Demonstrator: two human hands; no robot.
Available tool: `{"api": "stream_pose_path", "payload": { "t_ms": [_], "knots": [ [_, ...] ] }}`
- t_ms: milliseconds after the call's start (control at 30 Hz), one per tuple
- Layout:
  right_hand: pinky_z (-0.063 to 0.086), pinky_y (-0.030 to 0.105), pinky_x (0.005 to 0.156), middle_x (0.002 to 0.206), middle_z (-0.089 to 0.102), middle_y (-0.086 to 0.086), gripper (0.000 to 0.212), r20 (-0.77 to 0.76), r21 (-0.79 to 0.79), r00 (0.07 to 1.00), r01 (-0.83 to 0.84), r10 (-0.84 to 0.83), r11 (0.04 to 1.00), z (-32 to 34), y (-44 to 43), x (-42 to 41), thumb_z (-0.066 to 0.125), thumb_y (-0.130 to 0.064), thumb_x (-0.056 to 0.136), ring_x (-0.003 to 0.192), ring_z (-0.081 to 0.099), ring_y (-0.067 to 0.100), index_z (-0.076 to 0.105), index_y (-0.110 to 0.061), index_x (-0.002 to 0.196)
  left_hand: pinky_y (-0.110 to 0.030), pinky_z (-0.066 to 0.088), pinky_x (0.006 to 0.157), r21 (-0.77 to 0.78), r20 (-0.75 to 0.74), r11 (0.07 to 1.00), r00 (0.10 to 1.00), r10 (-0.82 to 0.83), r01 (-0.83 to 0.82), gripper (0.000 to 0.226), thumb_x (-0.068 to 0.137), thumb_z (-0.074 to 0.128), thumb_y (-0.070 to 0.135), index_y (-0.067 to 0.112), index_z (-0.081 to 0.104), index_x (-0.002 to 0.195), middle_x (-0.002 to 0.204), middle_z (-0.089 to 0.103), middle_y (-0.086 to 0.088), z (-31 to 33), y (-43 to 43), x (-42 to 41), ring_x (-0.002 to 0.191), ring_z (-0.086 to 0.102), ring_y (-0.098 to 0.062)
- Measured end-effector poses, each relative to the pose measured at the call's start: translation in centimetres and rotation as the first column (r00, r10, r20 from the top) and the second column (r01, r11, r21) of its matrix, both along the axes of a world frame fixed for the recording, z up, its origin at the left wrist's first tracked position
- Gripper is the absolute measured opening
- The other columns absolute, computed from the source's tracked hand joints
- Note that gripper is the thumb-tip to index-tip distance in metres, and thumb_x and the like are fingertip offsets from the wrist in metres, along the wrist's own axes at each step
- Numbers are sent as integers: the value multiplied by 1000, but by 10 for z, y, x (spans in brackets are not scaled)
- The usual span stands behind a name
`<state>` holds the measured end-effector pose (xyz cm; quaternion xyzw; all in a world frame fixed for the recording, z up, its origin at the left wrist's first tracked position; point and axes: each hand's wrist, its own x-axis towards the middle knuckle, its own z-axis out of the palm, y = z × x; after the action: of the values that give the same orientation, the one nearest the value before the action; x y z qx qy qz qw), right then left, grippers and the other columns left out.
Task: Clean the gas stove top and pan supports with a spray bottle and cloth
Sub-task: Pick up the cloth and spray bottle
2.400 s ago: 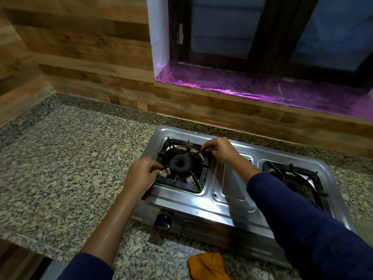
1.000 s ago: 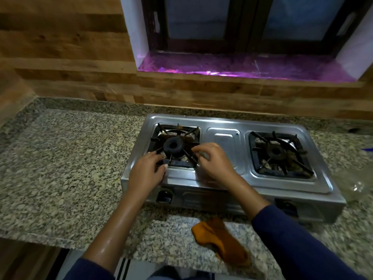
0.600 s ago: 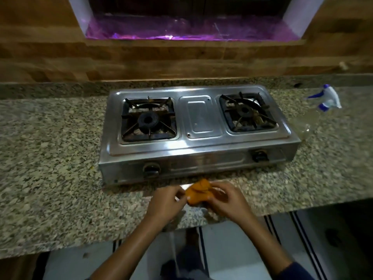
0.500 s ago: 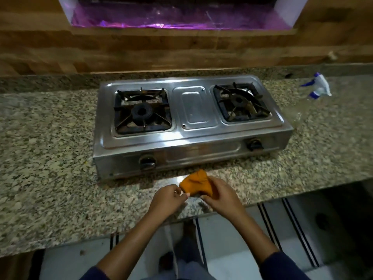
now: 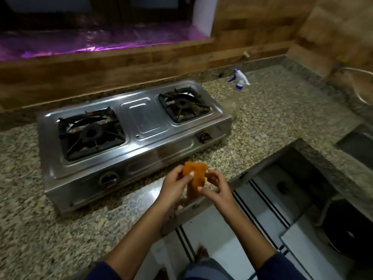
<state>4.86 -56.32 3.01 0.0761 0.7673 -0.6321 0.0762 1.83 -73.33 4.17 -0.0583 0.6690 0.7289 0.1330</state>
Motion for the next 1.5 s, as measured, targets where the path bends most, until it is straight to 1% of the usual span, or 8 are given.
{"api": "stream_pose_path", "payload": {
  "t_ms": [100,367,500,767,1067,1233,1400,1500],
  "knots": [
    [54,29,88,124,65,2,58,127,-254,985,147,-118,956,17,23,-10,76,-19,83,114,62,15,50,-22,134,-42,53,81,-107,-154,984,975,-157,141,15,82,66,39,28,69,91,87,69,5,12,23,-15,86,65,-15],
    [51,23,75,96,71,5,12,-127,-240,928,313,-349,919,37,112,-45,71,-5,85,91,65,15,67,-13,94,-24,49,82,-370,-329,916,900,-286,156,31,69,77,47,20,71,83,96,69,8,15,96,-75,93,63,-2],
    [49,20,68,81,66,-7,10,-163,-252,958,192,-237,948,46,165,-77,68,-15,85,79,62,8,60,-14,92,-23,50,72,-212,-217,909,890,-401,358,21,77,75,34,21,66,90,82,70,15,27,155,-105,81,65,-6],
    [56,33,73,91,66,10,25,-52,-457,998,-6,-20,890,55,250,-165,66,-15,82,84,64,23,56,-10,104,-37,54,89,142,28,937,945,-326,319,66,66,86,29,14,58,124,117,69,-11,27,237,-156,111,65,-27],
    [57,32,72,86,68,5,22,53,-280,999,15,0,960,50,275,-273,72,-6,84,81,66,19,68,4,103,-30,55,81,60,154,978,967,-205,198,38,81,72,27,16,66,117,109,75,-2,41,264,-210,102,70,-21],
    [51,20,66,105,64,3,39,106,-274,994,46,-17,961,51,256,-336,76,-19,83,89,63,12,63,-11,119,-51,51,91,201,219,979,972,-88,43,49,84,71,27,7,59,127,113,71,-13,37,257,-244,104,67,-35],
    [46,36,98,141,45,4,75,-40,197,993,-102,112,975,41,231,-412,75,-44,81,123,47,19,40,-24,144,-65,44,98,287,301,958,950,-85,-5,43,91,66,21,15,55,132,126,66,-16,32,253,-266,115,63,-40],
    [36,27,97,142,46,7,63,-98,249,967,-205,235,947,30,223,-433,70,-38,88,126,43,16,45,-21,143,-63,49,94,236,309,971,946,-99,24,46,87,70,13,14,56,130,122,68,-15,32,255,-273,110,65,-39]
  ]
}}
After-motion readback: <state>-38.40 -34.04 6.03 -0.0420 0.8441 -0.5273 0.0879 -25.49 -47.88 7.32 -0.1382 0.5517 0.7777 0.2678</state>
